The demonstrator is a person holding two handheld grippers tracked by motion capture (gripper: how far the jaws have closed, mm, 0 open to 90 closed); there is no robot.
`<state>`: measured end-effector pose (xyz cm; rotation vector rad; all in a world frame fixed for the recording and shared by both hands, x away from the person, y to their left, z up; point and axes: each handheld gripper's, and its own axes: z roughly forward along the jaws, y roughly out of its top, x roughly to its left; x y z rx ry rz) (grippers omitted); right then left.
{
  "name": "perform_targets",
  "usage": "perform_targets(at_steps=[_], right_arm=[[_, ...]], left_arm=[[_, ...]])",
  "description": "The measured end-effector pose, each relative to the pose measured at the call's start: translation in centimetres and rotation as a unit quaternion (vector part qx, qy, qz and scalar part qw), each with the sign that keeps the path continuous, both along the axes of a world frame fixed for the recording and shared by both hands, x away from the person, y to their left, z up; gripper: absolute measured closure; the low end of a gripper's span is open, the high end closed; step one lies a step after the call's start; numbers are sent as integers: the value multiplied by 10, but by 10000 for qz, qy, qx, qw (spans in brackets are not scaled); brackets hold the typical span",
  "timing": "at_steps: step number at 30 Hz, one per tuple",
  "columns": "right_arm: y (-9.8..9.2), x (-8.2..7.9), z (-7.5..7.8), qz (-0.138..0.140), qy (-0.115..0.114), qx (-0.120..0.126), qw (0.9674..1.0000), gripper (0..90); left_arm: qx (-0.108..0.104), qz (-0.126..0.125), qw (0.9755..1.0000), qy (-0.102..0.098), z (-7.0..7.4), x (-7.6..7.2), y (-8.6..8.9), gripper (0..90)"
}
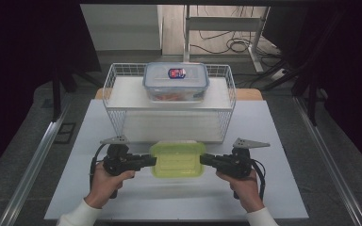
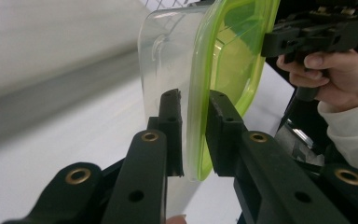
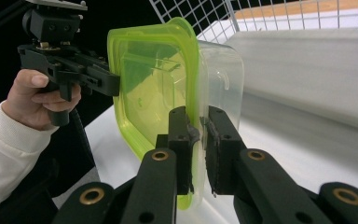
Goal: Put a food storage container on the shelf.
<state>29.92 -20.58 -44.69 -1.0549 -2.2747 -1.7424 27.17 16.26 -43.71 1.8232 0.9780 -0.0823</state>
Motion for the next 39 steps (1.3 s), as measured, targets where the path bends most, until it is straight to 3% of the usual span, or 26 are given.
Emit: perform_targets(at_steps=[13, 32, 36, 39], right_arm=[[-3, 14, 27, -42, -182, 180, 9997, 813], [2, 35, 82, -36, -524, 232, 9983, 814], [3, 41, 96, -67, -601, 248, 9979, 814], [4, 49, 113, -112, -677, 254, 9973, 814]], left_arm=[[3, -31, 9994, -347, 36, 15, 0, 780], [-133, 17, 9979, -631, 84, 39, 5, 788], [-159, 32, 9975, -684, 100, 48, 6, 790], [-196, 30, 9969, -759, 120, 61, 7, 791]])
